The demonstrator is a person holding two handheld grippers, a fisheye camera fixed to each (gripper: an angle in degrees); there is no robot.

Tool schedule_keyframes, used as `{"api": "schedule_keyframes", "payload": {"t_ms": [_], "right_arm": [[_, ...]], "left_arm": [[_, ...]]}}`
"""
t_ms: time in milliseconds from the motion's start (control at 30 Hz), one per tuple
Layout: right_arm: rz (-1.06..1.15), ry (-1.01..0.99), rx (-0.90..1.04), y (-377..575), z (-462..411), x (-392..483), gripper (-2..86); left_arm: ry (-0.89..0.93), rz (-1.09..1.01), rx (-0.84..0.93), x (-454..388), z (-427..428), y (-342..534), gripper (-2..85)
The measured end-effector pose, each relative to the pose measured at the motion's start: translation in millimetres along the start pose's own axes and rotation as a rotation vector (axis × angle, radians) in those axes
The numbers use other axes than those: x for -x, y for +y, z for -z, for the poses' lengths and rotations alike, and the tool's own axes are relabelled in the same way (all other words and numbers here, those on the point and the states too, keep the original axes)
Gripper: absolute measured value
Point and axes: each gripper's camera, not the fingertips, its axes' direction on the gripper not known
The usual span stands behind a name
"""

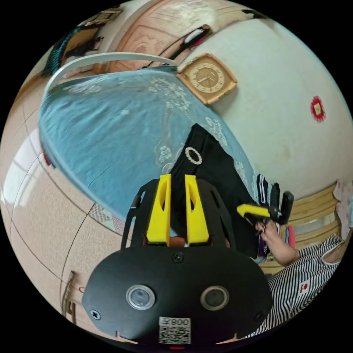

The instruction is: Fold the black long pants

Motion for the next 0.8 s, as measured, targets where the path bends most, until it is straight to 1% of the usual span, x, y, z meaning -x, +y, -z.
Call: {"api": "schedule_keyframes", "payload": {"t_ms": [67,200,267,367,433,467,567,667,800], "right_arm": [[-0.07,0.086,-0.017,-12.7,9.3,-42.4,3.8],[-0.203,0.185,0.0,-36.0,16.0,-122.5,7.0],[-0.214,0.232,0.028,-40.5,11.2,-141.3,7.7],[-0.216,0.283,0.085,-40.0,-3.6,-159.9,7.9],[-0.214,0.282,0.116,-36.0,-15.6,-166.6,7.8],[-0.213,0.278,0.147,-31.9,-25.7,-169.5,7.6],[-0.184,0.292,0.108,-17.1,-31.0,-166.3,5.7],[-0.14,0.321,0.146,-7.1,-33.4,-161.0,2.4],[-0.138,0.385,0.046,4.5,-12.6,-157.9,1.3]], "left_arm": [[0.026,-0.103,0.052,-25.3,-31.9,-42.4,9.3],[0.006,-0.196,0.121,-59.1,-86.6,-111.0,10.3],[-0.044,-0.24,0.158,-79.9,-120.5,-152.5,10.4],[-0.121,-0.271,0.205,-98.1,-155.9,-190.9,10.2],[-0.167,-0.26,0.251,-101.9,-175.3,-203.5,9.6],[-0.204,-0.238,0.256,-103.1,-180.3,-207.1,8.2],[-0.185,-0.248,0.248,-108.8,-175.4,-209.6,5.4],[-0.159,-0.274,0.18,-123.6,-150.9,-210.2,3.0],[-0.17,-0.314,0.09,-147.3,-120.0,-214.0,2.3]]}}
